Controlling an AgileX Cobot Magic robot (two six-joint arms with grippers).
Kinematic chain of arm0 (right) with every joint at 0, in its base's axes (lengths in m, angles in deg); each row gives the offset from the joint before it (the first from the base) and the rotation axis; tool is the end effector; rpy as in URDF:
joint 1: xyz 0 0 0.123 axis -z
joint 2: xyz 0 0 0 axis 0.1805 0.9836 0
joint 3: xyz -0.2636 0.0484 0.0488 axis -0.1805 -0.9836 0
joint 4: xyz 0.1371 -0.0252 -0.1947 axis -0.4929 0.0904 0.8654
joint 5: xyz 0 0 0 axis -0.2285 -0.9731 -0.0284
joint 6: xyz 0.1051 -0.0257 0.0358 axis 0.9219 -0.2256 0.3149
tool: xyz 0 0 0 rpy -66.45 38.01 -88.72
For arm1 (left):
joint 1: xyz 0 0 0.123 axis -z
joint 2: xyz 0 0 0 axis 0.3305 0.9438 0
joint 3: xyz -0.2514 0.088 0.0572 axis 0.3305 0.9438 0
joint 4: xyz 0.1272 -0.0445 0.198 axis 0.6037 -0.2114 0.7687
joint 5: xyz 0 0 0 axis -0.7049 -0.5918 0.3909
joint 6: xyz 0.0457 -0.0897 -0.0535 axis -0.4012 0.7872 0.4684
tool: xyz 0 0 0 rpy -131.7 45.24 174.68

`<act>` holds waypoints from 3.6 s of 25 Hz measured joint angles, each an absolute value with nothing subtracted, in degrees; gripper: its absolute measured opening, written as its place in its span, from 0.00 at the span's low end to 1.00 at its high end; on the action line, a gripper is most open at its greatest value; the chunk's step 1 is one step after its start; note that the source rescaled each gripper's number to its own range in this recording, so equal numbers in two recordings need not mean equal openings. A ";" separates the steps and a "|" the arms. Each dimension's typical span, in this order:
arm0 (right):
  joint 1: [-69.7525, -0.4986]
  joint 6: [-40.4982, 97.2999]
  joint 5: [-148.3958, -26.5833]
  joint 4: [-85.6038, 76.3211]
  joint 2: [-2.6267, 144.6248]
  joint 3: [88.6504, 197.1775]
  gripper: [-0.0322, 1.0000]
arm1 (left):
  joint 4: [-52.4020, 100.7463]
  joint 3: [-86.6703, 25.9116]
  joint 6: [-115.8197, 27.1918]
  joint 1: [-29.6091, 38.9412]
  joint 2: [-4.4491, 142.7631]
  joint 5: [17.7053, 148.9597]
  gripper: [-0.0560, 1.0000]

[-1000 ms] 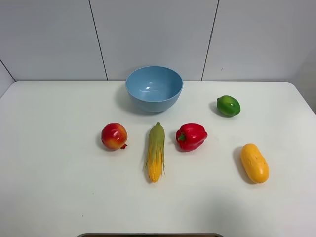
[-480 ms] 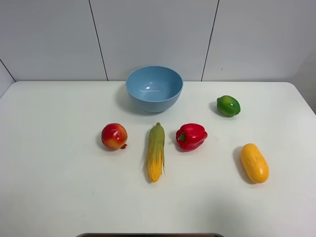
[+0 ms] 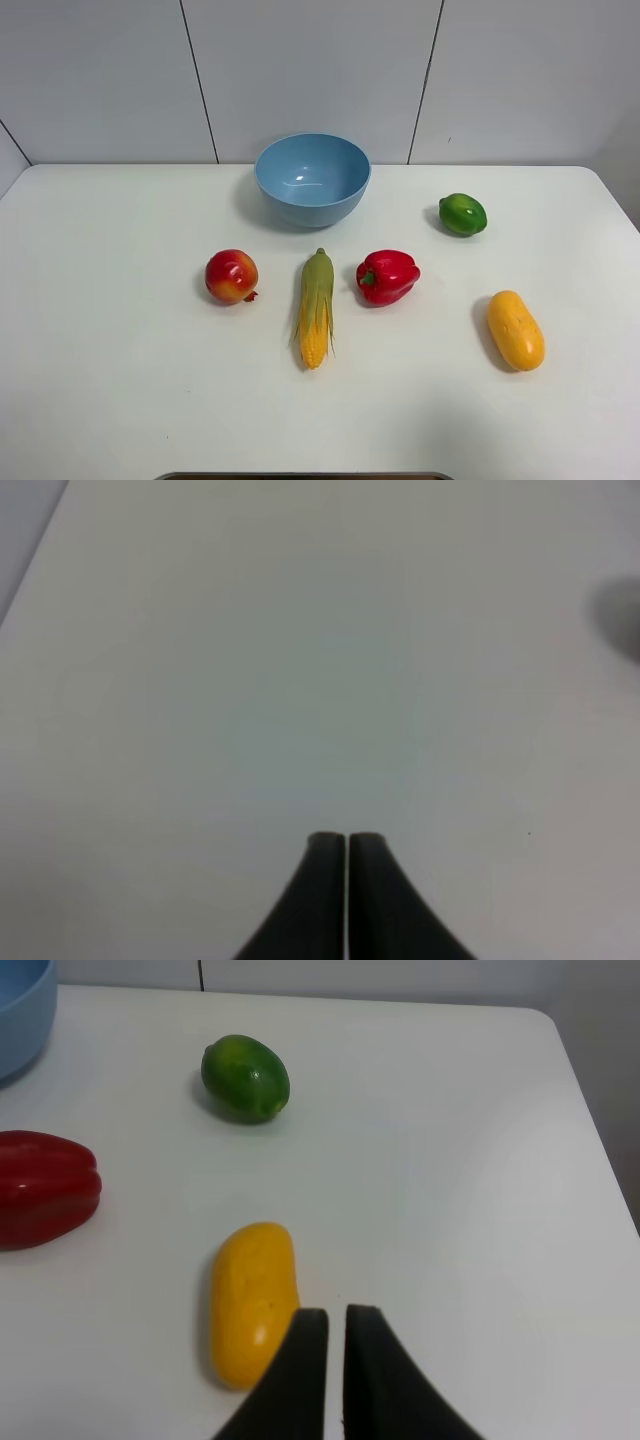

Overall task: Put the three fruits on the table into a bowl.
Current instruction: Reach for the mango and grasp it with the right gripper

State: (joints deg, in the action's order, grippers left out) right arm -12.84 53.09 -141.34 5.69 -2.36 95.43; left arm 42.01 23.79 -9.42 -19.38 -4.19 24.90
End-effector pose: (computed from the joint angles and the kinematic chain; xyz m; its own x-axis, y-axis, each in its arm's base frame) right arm 0.0075 -0.0040 0.2768 -0.4243 -0.0055 -0.9055 -0.0031 1.0000 -0.0046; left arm 0.0203 0.0077 0.2422 -0.5253 0.0199 -0.8507 -0.0476 0.9975 0.0527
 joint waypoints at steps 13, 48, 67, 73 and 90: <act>-12.84 54.56 -147.47 5.95 16.14 110.80 0.03 | 42.01 23.79 -9.42 -19.38 -4.19 24.90 0.05; -12.84 61.04 -141.15 5.39 60.55 114.21 0.98 | 42.01 23.79 -9.42 -19.38 -4.19 24.90 0.05; -12.84 58.46 -130.61 4.21 77.48 114.21 0.98 | 42.01 23.79 -9.42 -19.38 -4.19 24.90 0.05; -13.08 56.66 -123.98 1.65 79.28 108.94 0.98 | 42.01 23.79 -9.42 -19.38 -4.19 24.90 0.05; -13.08 54.66 -111.92 1.40 87.96 102.75 0.98 | 42.01 23.79 -9.42 -19.38 -4.19 24.90 0.05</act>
State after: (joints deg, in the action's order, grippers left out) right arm -13.08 54.66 -111.92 1.40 87.96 102.75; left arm 42.01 23.79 -9.42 -19.38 -4.19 24.90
